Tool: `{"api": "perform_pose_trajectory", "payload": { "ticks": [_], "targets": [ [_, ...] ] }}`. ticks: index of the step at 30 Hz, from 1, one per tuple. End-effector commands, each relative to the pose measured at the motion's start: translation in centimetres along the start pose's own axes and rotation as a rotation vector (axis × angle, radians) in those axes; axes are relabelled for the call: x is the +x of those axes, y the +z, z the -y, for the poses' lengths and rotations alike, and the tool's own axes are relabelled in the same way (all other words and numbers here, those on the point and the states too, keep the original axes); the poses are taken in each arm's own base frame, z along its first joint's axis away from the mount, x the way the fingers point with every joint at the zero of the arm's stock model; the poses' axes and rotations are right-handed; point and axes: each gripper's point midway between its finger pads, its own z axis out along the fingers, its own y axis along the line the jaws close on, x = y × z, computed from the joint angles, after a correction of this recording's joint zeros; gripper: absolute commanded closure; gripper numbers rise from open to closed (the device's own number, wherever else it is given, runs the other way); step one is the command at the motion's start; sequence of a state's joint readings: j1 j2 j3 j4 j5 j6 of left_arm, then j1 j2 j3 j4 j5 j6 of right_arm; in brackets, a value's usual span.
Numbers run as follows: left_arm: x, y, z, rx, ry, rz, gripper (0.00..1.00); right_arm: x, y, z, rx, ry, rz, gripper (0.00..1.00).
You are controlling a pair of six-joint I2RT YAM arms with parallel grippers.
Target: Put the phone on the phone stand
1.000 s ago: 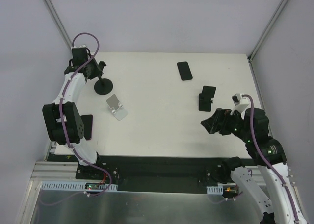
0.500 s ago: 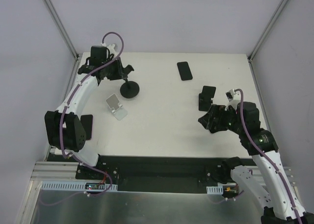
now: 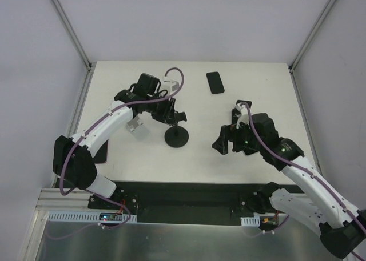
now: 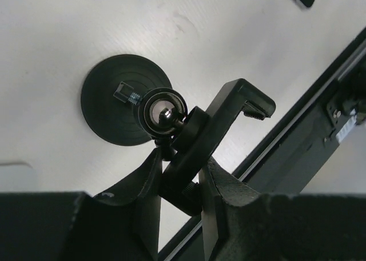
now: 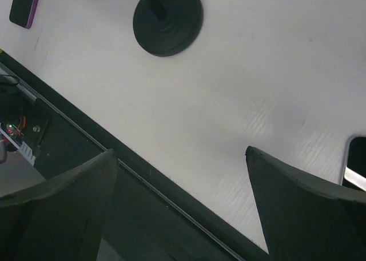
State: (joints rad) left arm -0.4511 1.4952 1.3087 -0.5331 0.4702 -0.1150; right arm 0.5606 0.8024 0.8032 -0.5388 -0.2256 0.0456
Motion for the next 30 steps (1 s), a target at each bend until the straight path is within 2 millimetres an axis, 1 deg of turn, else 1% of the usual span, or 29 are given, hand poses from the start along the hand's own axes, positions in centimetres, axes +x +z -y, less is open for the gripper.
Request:
{"api": "perform_pose_trajectory", "payload": {
  "ticks": [1, 2, 3, 4, 5, 6, 7, 9, 10, 11, 12, 13, 14, 15, 16, 17, 18, 19, 20, 21, 22, 23, 24, 25, 26, 27, 28, 30],
  "targets": [
    [1.4, -1.3, 1.7, 0.018, 0.19, -0.003, 1.0, -3.1, 2.6, -2.5, -0.061, -0.074, 0.105, 0.04],
    [2.2, -1.0, 1.9, 0.03, 0.214, -0.025, 1.0, -3.1, 3.1, -3.5, -0.084, -0.069, 0.102, 0.04],
    [2.6, -1.0, 2.1, 0.048, 0.224, -0.035, 1.0, -3.3, 3.6, -3.8, -0.09, -0.068, 0.108, 0.04],
    [3.0, -1.2, 2.4, 0.06, 0.232, -0.037, 1.0, -4.0, 4.4, -4.3, -0.097, -0.068, 0.133, 0.04],
    [3.8, -1.0, 2.3, 0.069, 0.242, -0.052, 1.0, -4.3, 4.7, -5.2, -0.12, -0.048, 0.138, 0.04],
    [4.1, -1.2, 2.6, 0.073, 0.253, -0.052, 1.0, -4.5, 5.0, -5.7, -0.141, -0.035, 0.14, 0.04],
    [4.3, -1.2, 2.5, 0.071, 0.258, -0.055, 0.96, -5.0, 5.7, -6.3, -0.161, -0.016, 0.147, 0.04],
    [4.8, -1.2, 2.6, 0.072, 0.272, -0.059, 0.87, -5.7, 6.2, -7.4, -0.194, 0.049, 0.15, 0.04],
    [4.7, -1.4, 2.7, 0.075, 0.272, -0.052, 0.81, -6.3, 6.9, -7.9, -0.213, 0.071, 0.163, 0.03],
    [4.7, -1.5, 2.8, 0.072, 0.266, -0.048, 0.6, -6.6, 7.2, -8.1, -0.215, 0.101, 0.163, 0.03],
    [4.5, -1.6, 2.8, 0.066, 0.26, -0.04, 0.48, -6.9, 7.5, -8.2, -0.212, 0.146, 0.164, 0.03],
    [4.1, -1.9, 2.7, 0.046, 0.247, -0.026, 0.35, -7.8, 8.1, -8.6, -0.216, 0.238, 0.182, 0.03],
    [3.7, -2.2, 3.1, 0.052, 0.22, -0.013, 0.29, -8.0, 8.4, -8.7, -0.218, 0.289, 0.18, 0.03],
    [3.5, -2.5, 3.7, 0.077, 0.212, -0.003, 0.2, -8.3, 8.6, -9.0, -0.224, 0.331, 0.174, 0.03],
    [3.1, -3.1, 4.6, 0.109, 0.223, 0.024, 0.15, -8.5, 9.2, -9.4, -0.227, 0.416, 0.158, 0.03],
    [3.0, -3.6, 5.6, 0.152, 0.223, 0.038, 0.13, -8.7, 9.4, -9.5, -0.228, 0.459, 0.154, 0.04],
    [2.7, -4.7, 6.3, 0.164, 0.242, 0.077, 0.1, -8.6, 9.9, -9.8, -0.24, 0.488, 0.137, 0.04],
    [2.5, -5.0, 6.2, 0.161, 0.253, 0.106, 0.09, -9.5, 9.8, -10.5, -0.273, 0.544, 0.147, 0.04],
    [2.1, -5.6, 6.2, 0.151, 0.263, 0.139, 0.07, -9.5, 10.0, -10.8, -0.282, 0.573, 0.141, 0.04],
    [1.6, -7.1, 6.5, 0.147, 0.288, 0.202, 0.05, -9.5, 10.5, -10.8, -0.285, 0.612, 0.131, 0.04],
    [1.2, -7.4, 6.3, 0.138, 0.3, 0.246, 0.05, -10.1, 10.4, -11.4, -0.315, 0.645, 0.142, 0.04],
    [0.4, -8.1, 5.5, 0.097, 0.263, 0.303, 0.05, -10.3, 10.6, -11.6, -0.321, 0.658, 0.14, 0.04],
    [-0.3, -9.7, 5.5, 0.06, 0.266, 0.383, 0.04, -10.1, 11.2, -11.6, -0.312, 0.676, 0.124, 0.04],
    [0.1, -9.4, 4.5, 0.03, 0.206, 0.406, 0.02, -10.2, 11.3, -12.0, -0.318, 0.692, 0.115, 0.03],
    [-1.3, -10.3, 4.3, 0.013, 0.201, 0.497, 0.02, -10.2, 11.6, -12.3, -0.327, 0.73, 0.106, 0.02],
    [-1.6, -11.3, 4.1, -0.005, 0.177, 0.546, 0.01, -10.1, 12.1, -12.4, -0.327, 0.744, 0.103, 0.01],
    [-1.4, -11.3, 3.8, -0.009, 0.15, 0.558, 0.02, -10.3, 12.1, -13.0, -0.344, 0.752, 0.109, 0.01],
    [-1.7, -12.2, 3.7, -0.035, 0.16, 0.596, 0.02, -10.4, 12.4, -13.0, -0.334, 0.787, 0.109, 0.07]
  ]
}}
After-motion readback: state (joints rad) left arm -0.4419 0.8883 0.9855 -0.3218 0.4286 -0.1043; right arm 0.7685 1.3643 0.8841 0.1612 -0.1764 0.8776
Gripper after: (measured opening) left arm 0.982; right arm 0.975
